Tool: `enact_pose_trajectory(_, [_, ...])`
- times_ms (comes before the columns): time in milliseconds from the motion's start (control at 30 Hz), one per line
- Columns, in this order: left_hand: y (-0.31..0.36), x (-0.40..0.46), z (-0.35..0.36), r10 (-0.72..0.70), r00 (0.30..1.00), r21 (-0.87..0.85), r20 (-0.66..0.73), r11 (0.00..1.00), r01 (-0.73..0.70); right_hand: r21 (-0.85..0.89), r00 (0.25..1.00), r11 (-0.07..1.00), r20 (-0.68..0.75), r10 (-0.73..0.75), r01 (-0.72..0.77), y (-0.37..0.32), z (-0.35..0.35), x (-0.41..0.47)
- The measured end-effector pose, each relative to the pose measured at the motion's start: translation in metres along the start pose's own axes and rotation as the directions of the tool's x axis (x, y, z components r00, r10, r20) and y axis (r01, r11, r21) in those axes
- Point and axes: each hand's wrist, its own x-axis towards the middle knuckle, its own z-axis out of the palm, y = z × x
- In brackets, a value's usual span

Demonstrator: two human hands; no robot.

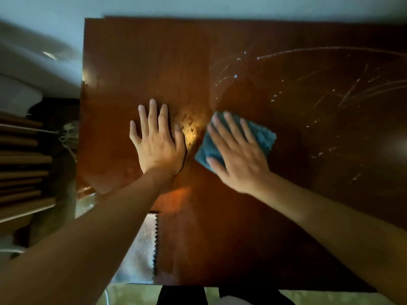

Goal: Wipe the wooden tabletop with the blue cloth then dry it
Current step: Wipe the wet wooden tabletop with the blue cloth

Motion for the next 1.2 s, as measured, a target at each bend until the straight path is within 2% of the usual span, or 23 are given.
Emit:
enact_pose_trajectory(100, [0.001, -0.003, 0.001, 0.004, 1.0, -0.005, -0.009, 1.0, -0.004, -0.013, 0.992, 0.992, 0.005, -0.125, 0.125, -0.014, 0.008, -0.028])
enact_pose_trajectory(200, [0.0, -0.002, 0.003, 0.006, 1.0, 0.01, -0.024, 1.0, -0.006, 0.002, 0.979, 0.979, 0.016, -0.202, 0.202, 0.009, 0.001, 0.0])
enact_pose_trajectory(267, [-0.001, -0.001, 0.003, 0.008, 0.999, 0.017, -0.032, 1.0, -0.007, -0.014, 0.989, 0.989, 0.013, -0.149, 0.15, 0.033, -0.01, 0.044])
enact_pose_trajectory(367, [0.0, -0.002, 0.005, 0.017, 0.999, 0.019, -0.042, 1.0, -0.016, -0.035, 1.0, 0.999, 0.01, 0.008, -0.008, 0.065, -0.028, 0.108])
enact_pose_trajectory(467, [-0.002, -0.001, 0.008, 0.012, 0.999, 0.027, -0.045, 1.0, -0.01, -0.004, 0.999, 0.999, -0.024, 0.042, -0.042, 0.062, -0.03, 0.118])
enact_pose_trajectory(533, [-0.003, -0.001, 0.009, 0.017, 0.999, 0.031, -0.045, 0.999, -0.015, -0.01, 0.999, 0.999, -0.031, -0.036, 0.036, 0.04, -0.019, 0.087])
enact_pose_trajectory(633, [-0.002, 0.0, 0.009, 0.015, 0.999, 0.029, -0.043, 0.999, -0.013, -0.018, 0.973, 0.973, 0.022, -0.232, 0.232, 0.011, -0.006, 0.033])
enact_pose_trajectory(733, [-0.001, -0.001, 0.006, 0.004, 1.0, 0.028, -0.029, 1.0, -0.003, -0.012, 0.949, 0.951, 0.066, -0.309, 0.31, 0.026, -0.012, 0.045])
enact_pose_trajectory(800, [0.0, -0.001, 0.004, -0.007, 1.0, 0.026, -0.021, 1.0, 0.008, -0.008, 0.969, 0.97, 0.027, -0.244, 0.244, 0.048, -0.024, 0.088])
enact_pose_trajectory(933, [0.001, -0.001, 0.003, 0.003, 1.0, 0.02, -0.02, 1.0, -0.002, -0.041, 1.0, 0.999, -0.002, 0.001, -0.001, 0.084, -0.047, 0.167])
enact_pose_trajectory(1000, [0.001, -0.001, 0.003, 0.004, 1.0, 0.025, -0.015, 1.0, -0.004, -0.03, 1.0, 0.999, -0.01, 0.015, -0.015, 0.072, -0.044, 0.161])
enact_pose_trajectory(1100, [0.0, -0.002, 0.002, 0.01, 1.0, 0.026, -0.015, 1.0, -0.01, -0.051, 0.984, 0.983, 0.007, -0.177, 0.177, 0.039, -0.027, 0.098])
enact_pose_trajectory(1200, [-0.001, -0.002, 0.002, 0.018, 1.0, 0.027, -0.009, 0.999, -0.017, -0.077, 0.924, 0.923, 0.092, -0.371, 0.378, 0.036, -0.022, 0.078])
